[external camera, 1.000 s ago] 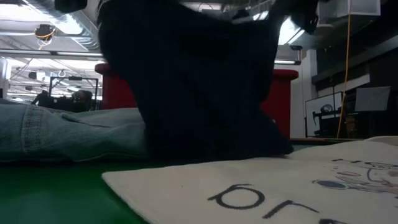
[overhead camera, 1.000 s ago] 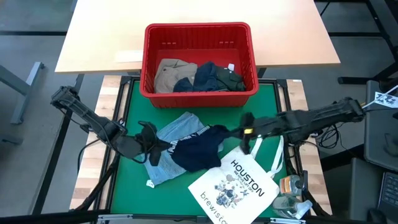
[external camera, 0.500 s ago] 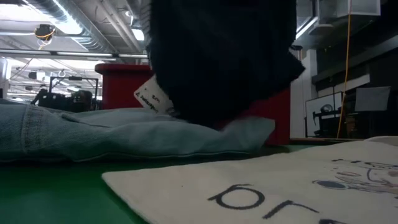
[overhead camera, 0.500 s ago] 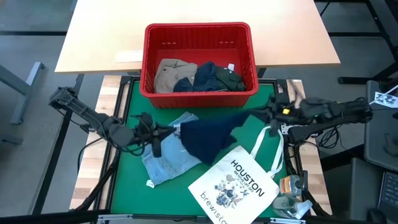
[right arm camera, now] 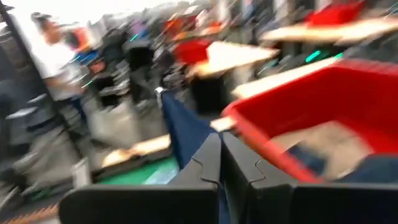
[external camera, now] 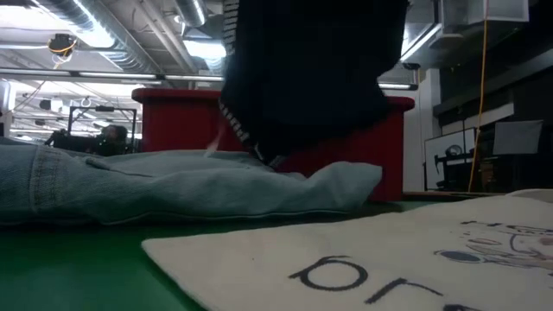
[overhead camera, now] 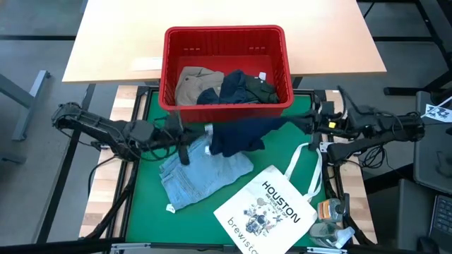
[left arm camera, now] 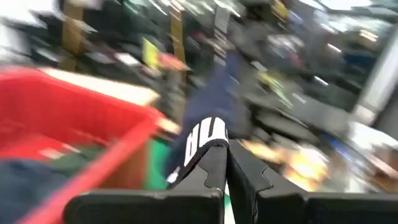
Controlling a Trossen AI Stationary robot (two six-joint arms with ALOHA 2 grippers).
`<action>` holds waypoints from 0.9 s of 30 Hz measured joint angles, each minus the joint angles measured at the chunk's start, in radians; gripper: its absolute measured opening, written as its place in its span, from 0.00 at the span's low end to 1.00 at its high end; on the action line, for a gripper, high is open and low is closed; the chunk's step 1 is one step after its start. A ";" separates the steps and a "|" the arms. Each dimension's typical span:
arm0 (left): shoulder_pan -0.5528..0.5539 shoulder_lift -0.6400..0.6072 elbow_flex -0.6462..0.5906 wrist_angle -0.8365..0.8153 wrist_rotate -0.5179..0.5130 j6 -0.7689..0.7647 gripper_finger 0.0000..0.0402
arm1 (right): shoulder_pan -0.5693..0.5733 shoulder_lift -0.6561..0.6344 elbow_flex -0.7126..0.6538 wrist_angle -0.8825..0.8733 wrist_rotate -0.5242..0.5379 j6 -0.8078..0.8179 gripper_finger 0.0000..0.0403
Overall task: Fold Laundry from Bin
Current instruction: Fold the dark blue boxer shorts
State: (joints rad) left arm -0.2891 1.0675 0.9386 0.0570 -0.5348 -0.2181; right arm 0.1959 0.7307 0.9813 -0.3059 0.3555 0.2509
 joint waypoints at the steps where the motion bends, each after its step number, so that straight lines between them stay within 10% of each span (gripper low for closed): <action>1: -0.018 0.004 0.000 -0.036 0.037 -0.033 0.00 | 0.000 0.000 0.000 -0.035 -0.050 0.034 0.01; 10: -0.257 0.121 0.000 -0.361 0.116 -0.411 0.00 | 0.097 0.159 -0.038 -0.200 -0.191 0.283 0.01; 27: -0.431 0.436 0.000 -0.362 0.217 -0.792 0.06 | 0.411 0.651 -0.060 -0.032 -0.196 0.504 0.01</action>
State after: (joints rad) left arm -0.7200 1.5032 0.9386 -0.3053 -0.3174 -1.0097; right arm 0.6073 1.3818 0.9218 -0.3379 0.1593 0.7553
